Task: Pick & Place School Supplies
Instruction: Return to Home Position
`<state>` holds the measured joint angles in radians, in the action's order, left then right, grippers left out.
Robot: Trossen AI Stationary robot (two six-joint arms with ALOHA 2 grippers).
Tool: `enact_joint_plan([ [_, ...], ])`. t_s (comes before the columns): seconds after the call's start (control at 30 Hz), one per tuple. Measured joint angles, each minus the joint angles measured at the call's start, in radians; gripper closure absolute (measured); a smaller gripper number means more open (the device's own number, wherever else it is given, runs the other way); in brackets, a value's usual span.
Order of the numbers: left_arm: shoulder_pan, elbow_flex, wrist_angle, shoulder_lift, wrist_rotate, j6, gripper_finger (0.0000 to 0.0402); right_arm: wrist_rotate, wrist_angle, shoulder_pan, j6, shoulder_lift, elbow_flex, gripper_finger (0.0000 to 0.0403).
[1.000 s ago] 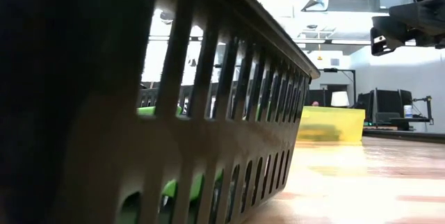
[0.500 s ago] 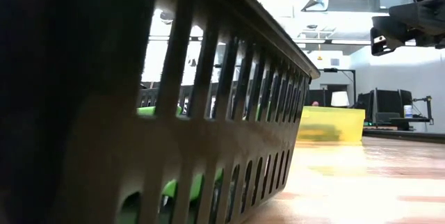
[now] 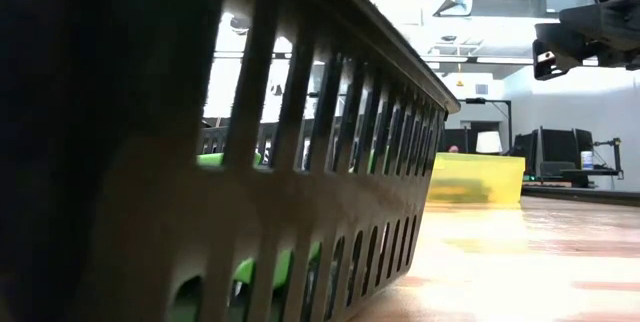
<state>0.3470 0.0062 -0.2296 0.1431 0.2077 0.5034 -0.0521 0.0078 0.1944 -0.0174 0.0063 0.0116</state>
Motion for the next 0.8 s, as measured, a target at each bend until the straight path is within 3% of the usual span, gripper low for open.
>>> enact_joint_plan([
  [0.8, 0.000, 0.000, -0.009, 0.049, 0.000, 0.000, 0.0165, 0.000, 0.000, 0.000, 0.000, 0.000, 0.000, 0.0279],
])
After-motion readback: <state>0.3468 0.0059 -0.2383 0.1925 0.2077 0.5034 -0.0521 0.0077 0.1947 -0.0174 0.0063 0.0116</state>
